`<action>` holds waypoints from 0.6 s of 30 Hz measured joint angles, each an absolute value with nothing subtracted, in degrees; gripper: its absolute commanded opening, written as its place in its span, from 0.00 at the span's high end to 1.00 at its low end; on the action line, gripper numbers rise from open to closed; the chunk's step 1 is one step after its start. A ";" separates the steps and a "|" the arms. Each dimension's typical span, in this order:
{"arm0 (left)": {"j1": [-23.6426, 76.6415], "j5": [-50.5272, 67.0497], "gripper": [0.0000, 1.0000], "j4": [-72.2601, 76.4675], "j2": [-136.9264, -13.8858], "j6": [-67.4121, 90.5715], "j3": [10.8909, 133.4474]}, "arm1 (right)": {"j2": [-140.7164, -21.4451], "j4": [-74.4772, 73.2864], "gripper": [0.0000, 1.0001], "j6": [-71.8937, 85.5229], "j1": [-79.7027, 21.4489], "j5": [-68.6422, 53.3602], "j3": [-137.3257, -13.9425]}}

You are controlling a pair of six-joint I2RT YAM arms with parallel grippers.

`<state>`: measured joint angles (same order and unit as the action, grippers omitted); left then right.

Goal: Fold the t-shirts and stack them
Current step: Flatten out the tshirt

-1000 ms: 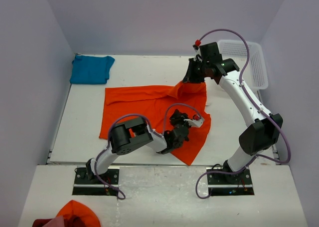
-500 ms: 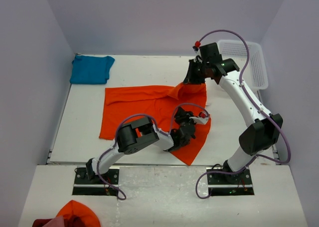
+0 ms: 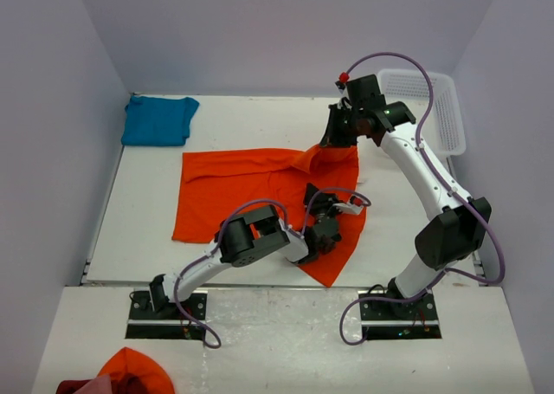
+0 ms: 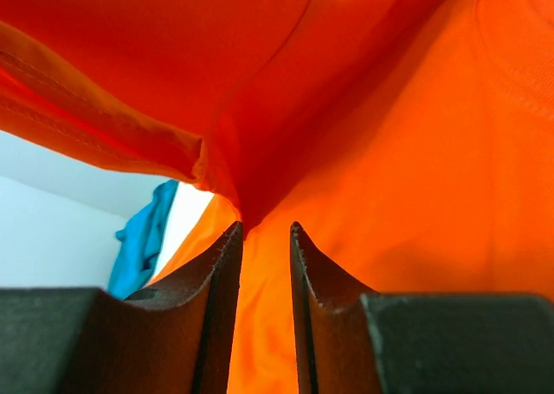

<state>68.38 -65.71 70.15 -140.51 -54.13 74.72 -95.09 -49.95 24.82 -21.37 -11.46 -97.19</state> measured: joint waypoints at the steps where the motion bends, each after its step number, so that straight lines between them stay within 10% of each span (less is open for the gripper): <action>1: 68.27 -65.95 0.70 70.57 -141.08 -55.22 74.87 | -95.09 -49.98 1.00 24.82 -21.37 -11.44 -97.19; 18: 65.89 -66.46 0.68 73.60 -141.80 -62.02 75.05 | -95.07 -51.11 1.00 24.82 -21.39 -11.03 -97.80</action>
<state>65.89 -66.46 73.60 -141.80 -62.02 75.05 -95.07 -51.11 24.82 -21.39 -11.03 -97.80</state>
